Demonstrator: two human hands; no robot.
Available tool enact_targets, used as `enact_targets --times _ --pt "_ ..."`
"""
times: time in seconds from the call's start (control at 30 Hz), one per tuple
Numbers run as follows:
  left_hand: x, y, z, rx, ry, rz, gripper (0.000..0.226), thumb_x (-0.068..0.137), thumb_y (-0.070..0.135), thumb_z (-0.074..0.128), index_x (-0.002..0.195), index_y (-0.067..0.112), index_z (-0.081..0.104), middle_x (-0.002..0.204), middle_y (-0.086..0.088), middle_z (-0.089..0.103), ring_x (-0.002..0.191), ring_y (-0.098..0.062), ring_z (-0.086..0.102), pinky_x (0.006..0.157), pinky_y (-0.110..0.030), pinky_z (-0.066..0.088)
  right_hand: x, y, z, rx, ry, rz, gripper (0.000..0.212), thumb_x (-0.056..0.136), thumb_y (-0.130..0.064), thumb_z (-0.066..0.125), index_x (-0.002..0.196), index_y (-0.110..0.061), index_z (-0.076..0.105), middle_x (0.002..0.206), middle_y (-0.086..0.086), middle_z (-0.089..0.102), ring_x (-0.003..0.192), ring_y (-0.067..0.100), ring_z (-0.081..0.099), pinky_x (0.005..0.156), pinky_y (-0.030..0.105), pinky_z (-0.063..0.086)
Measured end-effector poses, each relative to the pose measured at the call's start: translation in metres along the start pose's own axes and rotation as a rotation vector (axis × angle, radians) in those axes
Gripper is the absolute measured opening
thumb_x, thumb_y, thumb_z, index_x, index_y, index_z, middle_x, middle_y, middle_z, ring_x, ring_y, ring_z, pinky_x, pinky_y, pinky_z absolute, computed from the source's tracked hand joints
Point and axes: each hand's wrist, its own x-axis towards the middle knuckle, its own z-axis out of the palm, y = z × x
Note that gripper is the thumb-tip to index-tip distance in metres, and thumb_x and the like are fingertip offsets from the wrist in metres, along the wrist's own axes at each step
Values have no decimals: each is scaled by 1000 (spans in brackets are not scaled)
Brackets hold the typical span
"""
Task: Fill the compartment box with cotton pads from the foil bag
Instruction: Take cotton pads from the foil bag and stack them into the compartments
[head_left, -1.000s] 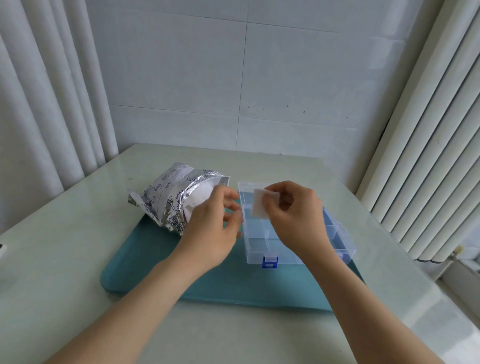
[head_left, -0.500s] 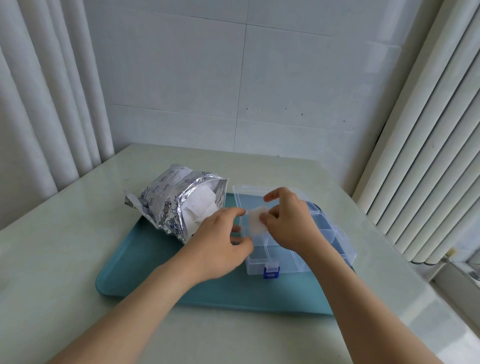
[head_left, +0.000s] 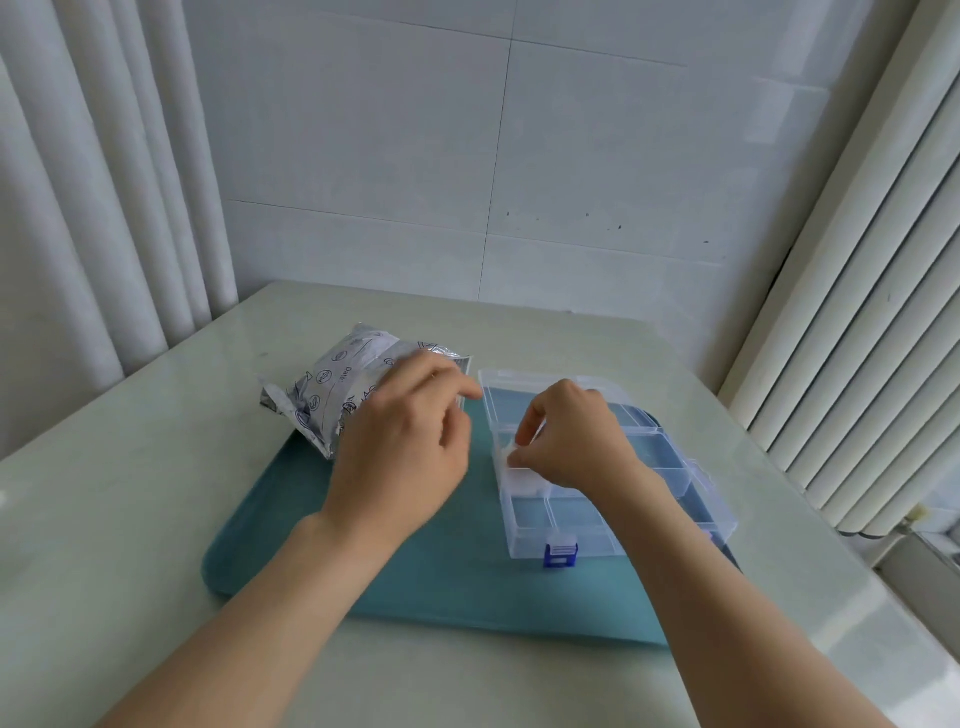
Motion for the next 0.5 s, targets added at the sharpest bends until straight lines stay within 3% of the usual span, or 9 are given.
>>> enact_targets --times 0.1,0.2,0.27,0.33,0.43,0.5 --pt "3 -21 -6 129 55 -85 30 86 2 65 114 10 72 127 -7 67 119 -32 61 100 -44 51 0 -2 -3 -79 -11 64 22 65 -29 90 74 -19 72 76 -2 70 75 22 68 61 32 58" --pt "2 -35 -9 140 -129 -318 61 82 33 61 140 15 61 159 -7 49 151 -36 37 126 -54 25 -1 -16 -10 -141 73 16 21 71 -27 82 83 -14 70 82 4 71 76 28 67 65 36 61" --pt "1 -45 -9 117 -216 -410 70 80 42 55 146 19 55 163 -2 44 156 -34 29 128 -58 18 0 -32 -10 3 138 -112 8 82 -20 73 85 -13 74 78 4 73 77 29 67 70 35 59" --pt "-1 -53 -8 129 -236 -377 69 80 45 45 144 18 55 161 0 46 153 -31 32 127 -54 23 -1 -50 -7 168 110 -163 13 92 -19 68 99 -14 77 75 -3 72 83 26 66 73 28 49" --pt "0 -55 -7 100 -219 -390 66 86 35 37 146 15 55 163 -2 44 154 -28 30 127 -47 24 3 -70 13 291 24 -169 36 97 -29 68 127 -10 68 102 3 75 109 28 64 88 30 49" --pt "0 -50 -8 96 -218 -414 67 89 34 32 149 15 54 166 -4 40 155 -27 26 126 -47 23 3 -78 27 334 33 -154 47 95 -33 70 136 -10 63 120 7 72 119 30 62 97 35 51"
